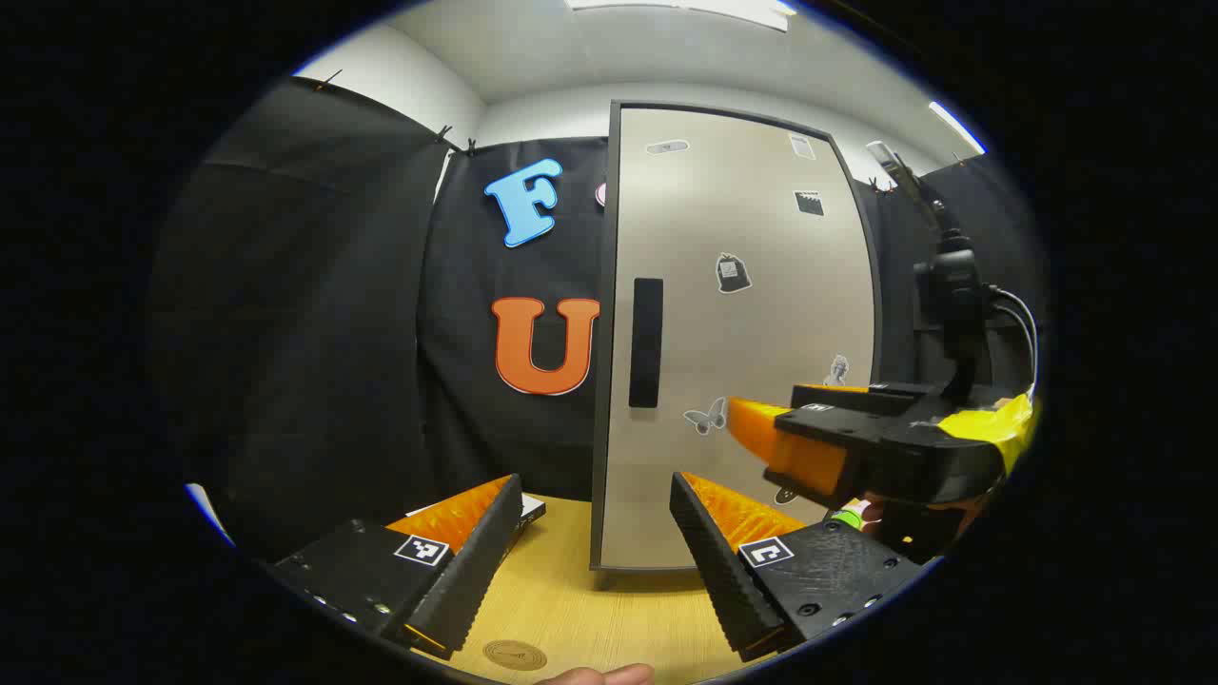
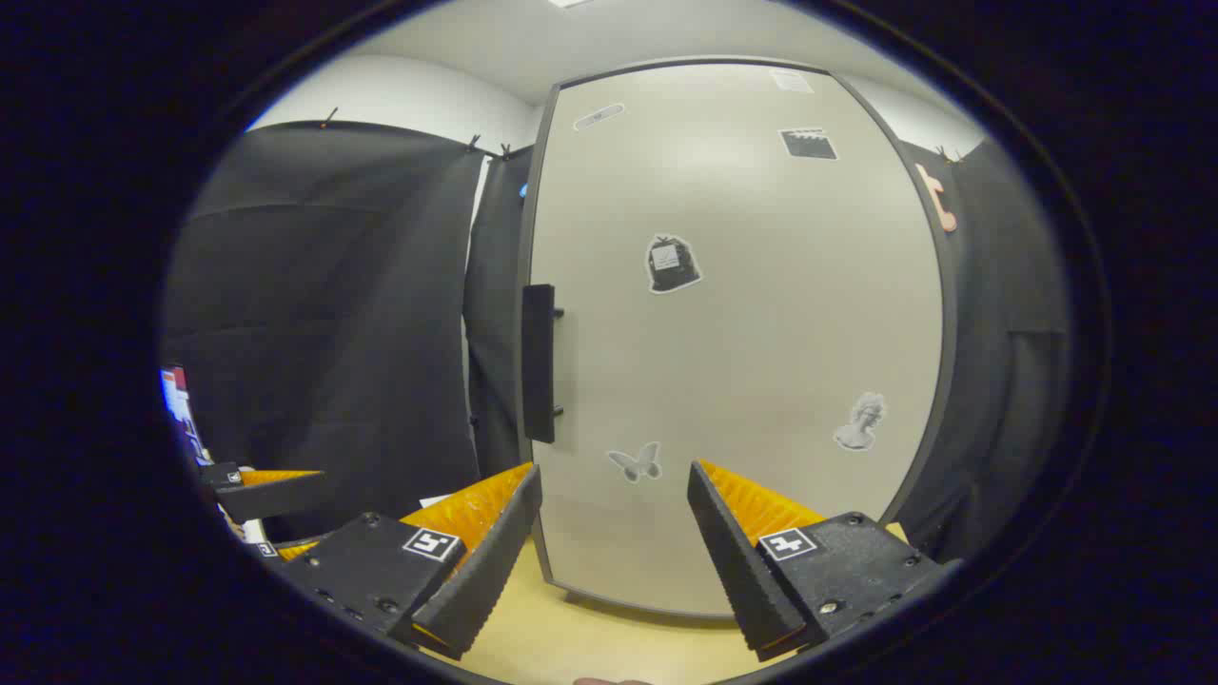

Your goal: Open the cabinet door with the right hand, grasp the bottle in the cabinet with the left hand and place it on the coaster, then close the cabinet door with the right hand.

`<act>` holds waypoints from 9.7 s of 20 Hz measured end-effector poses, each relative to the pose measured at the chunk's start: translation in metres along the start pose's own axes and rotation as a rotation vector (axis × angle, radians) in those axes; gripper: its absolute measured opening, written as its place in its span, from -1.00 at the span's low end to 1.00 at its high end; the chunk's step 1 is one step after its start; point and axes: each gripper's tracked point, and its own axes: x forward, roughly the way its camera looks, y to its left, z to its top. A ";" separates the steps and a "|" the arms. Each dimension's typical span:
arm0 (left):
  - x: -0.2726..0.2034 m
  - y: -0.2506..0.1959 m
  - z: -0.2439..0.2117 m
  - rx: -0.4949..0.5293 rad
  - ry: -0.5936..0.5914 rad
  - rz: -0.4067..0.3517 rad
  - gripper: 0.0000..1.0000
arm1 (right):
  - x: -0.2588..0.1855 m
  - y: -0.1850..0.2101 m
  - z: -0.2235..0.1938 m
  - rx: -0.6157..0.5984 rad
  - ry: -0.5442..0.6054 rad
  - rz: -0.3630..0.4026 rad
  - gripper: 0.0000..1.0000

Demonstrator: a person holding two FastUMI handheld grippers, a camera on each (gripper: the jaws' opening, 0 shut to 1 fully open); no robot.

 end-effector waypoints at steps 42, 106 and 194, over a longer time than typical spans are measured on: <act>-0.013 0.079 -0.044 -0.021 0.044 0.104 0.90 | 0.105 0.057 0.016 -0.020 0.032 0.009 0.72; -0.040 0.042 -0.071 0.099 0.120 -0.137 0.89 | -0.130 0.031 -0.006 0.131 0.015 -0.095 -0.84; 0.103 -0.091 0.038 0.065 -0.080 -0.059 0.55 | -0.272 -0.200 -0.074 0.129 0.042 -0.388 0.76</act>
